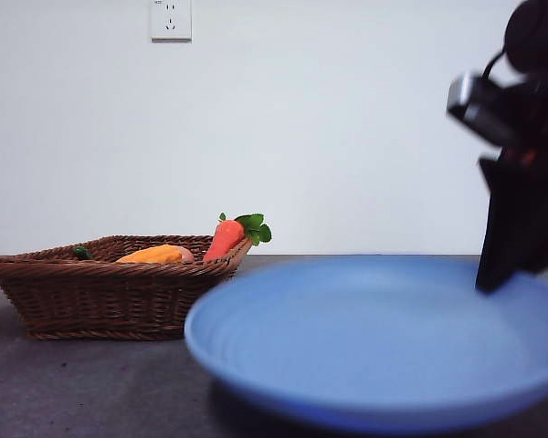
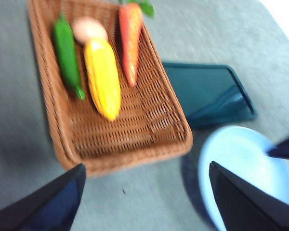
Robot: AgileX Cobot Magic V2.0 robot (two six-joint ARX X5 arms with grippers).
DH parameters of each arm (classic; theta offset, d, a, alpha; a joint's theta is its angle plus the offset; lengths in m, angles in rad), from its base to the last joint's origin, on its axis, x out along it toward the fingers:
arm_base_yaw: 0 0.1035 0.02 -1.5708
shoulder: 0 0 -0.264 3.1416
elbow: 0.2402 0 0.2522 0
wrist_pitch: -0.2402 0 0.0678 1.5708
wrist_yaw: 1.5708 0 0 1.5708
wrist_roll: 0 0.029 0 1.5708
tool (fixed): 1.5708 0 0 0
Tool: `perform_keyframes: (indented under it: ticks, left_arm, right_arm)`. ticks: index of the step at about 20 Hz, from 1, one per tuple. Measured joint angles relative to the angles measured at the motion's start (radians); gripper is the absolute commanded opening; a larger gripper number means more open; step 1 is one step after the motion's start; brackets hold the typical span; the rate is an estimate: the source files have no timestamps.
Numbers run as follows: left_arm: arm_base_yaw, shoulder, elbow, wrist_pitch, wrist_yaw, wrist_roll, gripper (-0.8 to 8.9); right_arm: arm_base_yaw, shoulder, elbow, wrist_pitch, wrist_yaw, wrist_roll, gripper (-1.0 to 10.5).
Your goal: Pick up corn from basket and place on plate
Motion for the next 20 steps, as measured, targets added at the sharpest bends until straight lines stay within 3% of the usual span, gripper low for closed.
perform_keyframes:
  ticks: [12,20]
  left_arm:
    - [-0.263,0.571,0.316,0.101,-0.363,0.000,4.15]
    - [-0.321,0.978,0.542,0.098,-0.448,0.017,4.15]
  right_arm:
    - [-0.033,-0.346,0.149,-0.172,0.023,0.027,0.0]
    - [-0.039,-0.389,0.193,-0.225,0.083,0.028,0.0]
